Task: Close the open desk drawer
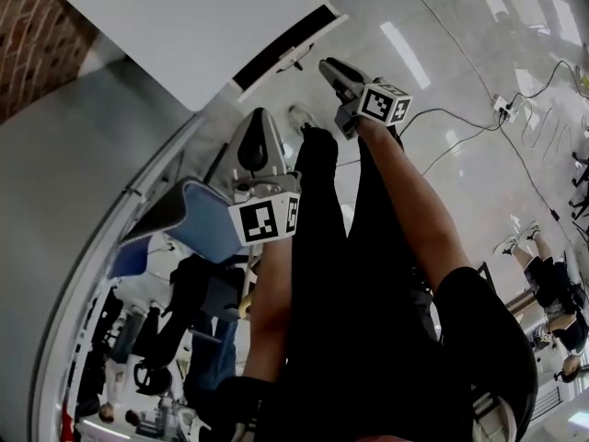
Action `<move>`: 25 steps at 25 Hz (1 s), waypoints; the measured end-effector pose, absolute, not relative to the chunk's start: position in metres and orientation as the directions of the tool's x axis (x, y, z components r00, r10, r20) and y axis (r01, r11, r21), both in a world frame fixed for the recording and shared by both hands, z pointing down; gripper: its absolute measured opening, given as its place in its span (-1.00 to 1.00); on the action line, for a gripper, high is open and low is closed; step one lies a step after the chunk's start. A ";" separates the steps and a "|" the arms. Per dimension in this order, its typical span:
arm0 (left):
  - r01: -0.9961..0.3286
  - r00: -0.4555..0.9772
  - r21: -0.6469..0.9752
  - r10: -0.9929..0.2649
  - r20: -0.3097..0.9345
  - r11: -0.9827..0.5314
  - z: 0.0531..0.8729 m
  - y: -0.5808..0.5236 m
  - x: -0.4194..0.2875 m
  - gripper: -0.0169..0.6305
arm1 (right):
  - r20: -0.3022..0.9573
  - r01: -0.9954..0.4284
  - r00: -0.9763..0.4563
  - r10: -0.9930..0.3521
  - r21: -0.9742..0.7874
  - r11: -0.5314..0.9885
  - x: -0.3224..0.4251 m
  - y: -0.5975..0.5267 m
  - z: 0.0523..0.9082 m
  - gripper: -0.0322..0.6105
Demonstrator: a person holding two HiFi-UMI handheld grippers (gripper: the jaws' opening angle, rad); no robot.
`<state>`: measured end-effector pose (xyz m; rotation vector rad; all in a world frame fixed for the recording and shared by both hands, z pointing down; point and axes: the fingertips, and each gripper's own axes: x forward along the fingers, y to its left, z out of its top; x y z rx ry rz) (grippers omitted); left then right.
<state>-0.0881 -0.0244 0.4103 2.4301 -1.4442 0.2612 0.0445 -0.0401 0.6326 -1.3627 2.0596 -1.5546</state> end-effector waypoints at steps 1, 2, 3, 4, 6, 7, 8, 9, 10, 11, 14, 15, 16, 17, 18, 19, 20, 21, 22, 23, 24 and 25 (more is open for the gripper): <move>-0.879 0.477 0.167 -0.823 0.307 -0.447 0.413 -0.024 -0.089 -0.90 | 0.329 -0.508 -0.532 -0.780 -0.861 -0.017 0.042 -0.040 0.640 -0.54; -0.879 0.477 0.170 -0.823 0.308 -0.446 0.416 -0.023 -0.090 -0.90 | 0.325 -0.486 -0.522 -0.788 -0.873 -0.038 0.039 -0.041 0.647 -0.54; -0.879 0.477 0.171 -0.823 0.308 -0.445 0.418 -0.024 -0.090 -0.90 | 0.319 -0.462 -0.515 -0.796 -0.885 -0.056 0.036 -0.042 0.653 -0.54; -0.879 0.477 0.171 -0.823 0.308 -0.445 0.421 -0.025 -0.090 -0.90 | 0.311 -0.437 -0.509 -0.802 -0.897 -0.070 0.033 -0.044 0.658 -0.54; -0.878 0.478 0.169 -0.823 0.307 -0.447 0.424 -0.027 -0.088 -0.90 | 0.296 -0.398 -0.499 -0.814 -0.913 -0.088 0.028 -0.048 0.665 -0.54; -0.877 0.480 0.169 -0.822 0.306 -0.449 0.424 -0.027 -0.088 -0.90 | 0.292 -0.384 -0.494 -0.819 -0.918 -0.096 0.027 -0.050 0.668 -0.54; -0.876 0.483 0.171 -0.820 0.306 -0.452 0.424 -0.027 -0.087 -0.90 | 0.288 -0.372 -0.490 -0.823 -0.923 -0.102 0.026 -0.051 0.670 -0.54; -0.874 0.487 0.172 -0.819 0.305 -0.455 0.424 -0.026 -0.086 -0.90 | 0.285 -0.361 -0.485 -0.826 -0.926 -0.108 0.025 -0.052 0.672 -0.54; -0.871 0.491 0.173 -0.817 0.304 -0.460 0.424 -0.026 -0.085 -0.90 | 0.282 -0.350 -0.480 -0.830 -0.930 -0.113 0.025 -0.053 0.674 -0.54; -0.869 0.495 0.172 -0.815 0.302 -0.464 0.424 -0.026 -0.084 -0.90 | 0.278 -0.340 -0.476 -0.834 -0.933 -0.117 0.024 -0.054 0.676 -0.54; -0.866 0.499 0.170 -0.812 0.302 -0.469 0.427 -0.027 -0.082 -0.90 | 0.266 -0.315 -0.468 -0.843 -0.941 -0.122 0.022 -0.059 0.682 -0.54; -0.867 0.498 0.170 -0.812 0.303 -0.469 0.429 -0.028 -0.081 -0.90 | 0.263 -0.309 -0.466 -0.845 -0.943 -0.123 0.021 -0.061 0.683 -0.54; -0.868 0.497 0.171 -0.812 0.306 -0.467 0.431 -0.028 -0.081 -0.90 | 0.261 -0.304 -0.464 -0.846 -0.944 -0.125 0.020 -0.064 0.685 -0.54; -0.869 0.496 0.173 -0.812 0.308 -0.464 0.433 -0.028 -0.081 -0.90 | 0.260 -0.300 -0.462 -0.848 -0.945 -0.127 0.020 -0.066 0.686 -0.54; -0.869 0.494 0.176 -0.812 0.310 -0.461 0.434 -0.028 -0.082 -0.90 | 0.259 -0.297 -0.461 -0.849 -0.946 -0.127 0.020 -0.068 0.687 -0.54; -0.870 0.493 0.179 -0.813 0.311 -0.459 0.436 -0.028 -0.082 -0.90 | 0.256 -0.293 -0.461 -0.850 -0.948 -0.126 0.019 -0.069 0.688 -0.55; -0.871 0.492 0.181 -0.813 0.311 -0.457 0.437 -0.028 -0.082 -0.90 | 0.252 -0.290 -0.462 -0.850 -0.949 -0.123 0.018 -0.071 0.687 -0.62; -0.871 0.491 0.183 -0.814 0.311 -0.456 0.438 -0.027 -0.082 -0.90 | 0.248 -0.289 -0.465 -0.850 -0.950 -0.119 0.017 -0.072 0.686 -0.70; -0.872 0.490 0.184 -0.814 0.311 -0.455 0.439 -0.027 -0.082 -0.90 | 0.245 -0.289 -0.466 -0.850 -0.950 -0.116 0.016 -0.073 0.685 -0.74; -0.872 0.490 0.185 -0.815 0.309 -0.454 0.439 -0.027 -0.081 -0.90 | 0.243 -0.289 -0.466 -0.851 -0.951 -0.112 0.016 -0.073 0.683 -0.75; -0.872 0.489 0.186 -0.816 0.308 -0.453 0.439 -0.027 -0.080 -0.90 | 0.239 -0.289 -0.467 -0.852 -0.951 -0.109 0.016 -0.072 0.682 -0.76; -0.872 0.489 0.186 -0.817 0.306 -0.452 0.439 -0.026 -0.080 -0.90 | 0.234 -0.285 -0.467 -0.853 -0.953 -0.106 0.017 -0.071 0.682 -0.77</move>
